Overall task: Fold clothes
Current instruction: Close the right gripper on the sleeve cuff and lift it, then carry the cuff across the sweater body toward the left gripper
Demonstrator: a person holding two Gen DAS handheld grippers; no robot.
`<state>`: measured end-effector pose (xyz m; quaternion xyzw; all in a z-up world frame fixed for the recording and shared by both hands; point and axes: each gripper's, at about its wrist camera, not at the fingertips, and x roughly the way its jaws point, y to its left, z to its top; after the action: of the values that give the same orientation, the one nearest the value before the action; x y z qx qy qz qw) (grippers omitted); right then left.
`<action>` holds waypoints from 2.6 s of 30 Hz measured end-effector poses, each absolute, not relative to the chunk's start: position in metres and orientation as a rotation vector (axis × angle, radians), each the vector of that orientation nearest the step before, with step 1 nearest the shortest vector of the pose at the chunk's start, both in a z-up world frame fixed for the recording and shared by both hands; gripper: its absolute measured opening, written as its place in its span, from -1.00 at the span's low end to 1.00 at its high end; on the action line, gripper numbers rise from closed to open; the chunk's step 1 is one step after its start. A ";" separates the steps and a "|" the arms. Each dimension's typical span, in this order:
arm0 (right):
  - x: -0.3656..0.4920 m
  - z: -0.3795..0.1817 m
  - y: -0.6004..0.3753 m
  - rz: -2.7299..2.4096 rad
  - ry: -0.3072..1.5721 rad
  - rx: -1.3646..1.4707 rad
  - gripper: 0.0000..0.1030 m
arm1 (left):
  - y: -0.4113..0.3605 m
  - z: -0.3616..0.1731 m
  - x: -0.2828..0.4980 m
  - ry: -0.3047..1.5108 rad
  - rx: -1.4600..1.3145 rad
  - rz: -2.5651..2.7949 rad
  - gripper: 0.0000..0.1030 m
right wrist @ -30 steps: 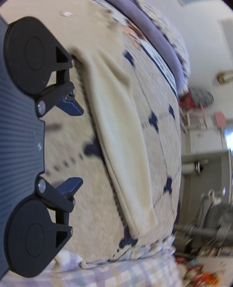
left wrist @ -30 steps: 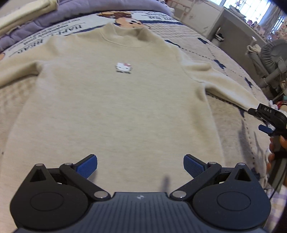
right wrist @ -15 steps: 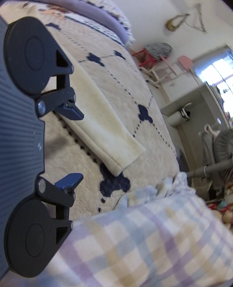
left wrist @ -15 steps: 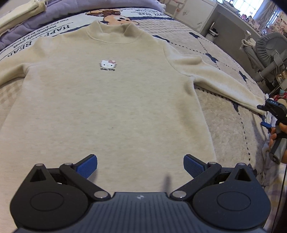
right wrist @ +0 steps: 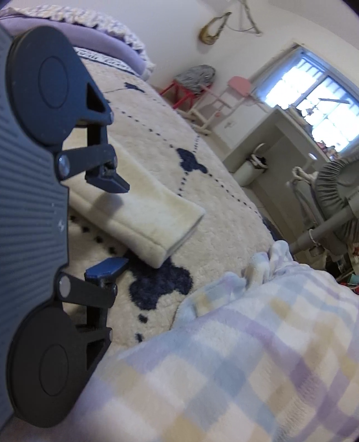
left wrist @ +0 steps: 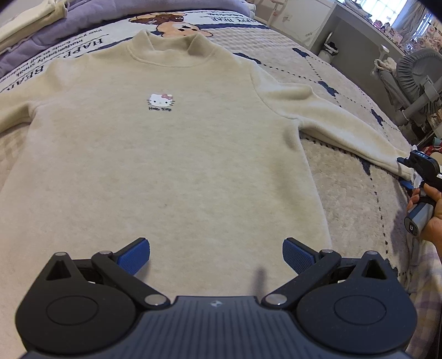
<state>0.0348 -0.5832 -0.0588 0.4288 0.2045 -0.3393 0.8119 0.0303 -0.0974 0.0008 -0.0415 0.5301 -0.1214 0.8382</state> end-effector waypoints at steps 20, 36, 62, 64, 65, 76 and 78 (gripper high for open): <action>0.067 0.040 -0.536 -0.564 0.344 0.743 -0.81 | -0.049 0.005 0.034 1.108 -0.070 -0.208 0.98; 0.081 0.145 -0.448 -0.256 0.291 0.598 -0.81 | -0.031 0.033 0.046 1.088 -0.121 -0.259 0.98; 0.105 0.122 -0.260 0.179 0.466 0.431 -0.80 | -0.013 0.121 0.131 1.024 -0.293 -0.369 0.88; 0.103 0.116 -0.248 0.191 0.486 0.404 -0.80 | -0.018 0.118 0.139 1.030 -0.292 -0.356 0.88; 0.103 0.112 -0.244 0.196 0.497 0.391 -0.80 | -0.020 0.116 0.143 1.033 -0.291 -0.350 0.88; 0.103 0.072 -0.198 0.238 0.585 0.217 -0.80 | -0.019 0.081 0.169 1.148 -0.354 -0.265 0.88; 0.102 0.068 -0.189 0.248 0.587 0.151 -0.80 | -0.019 0.080 0.172 1.149 -0.341 -0.244 0.88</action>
<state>0.1016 -0.1890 0.0676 0.0740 0.2881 0.1219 0.9469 0.1720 -0.0190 0.0797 -0.1602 0.5392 -0.1144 0.8188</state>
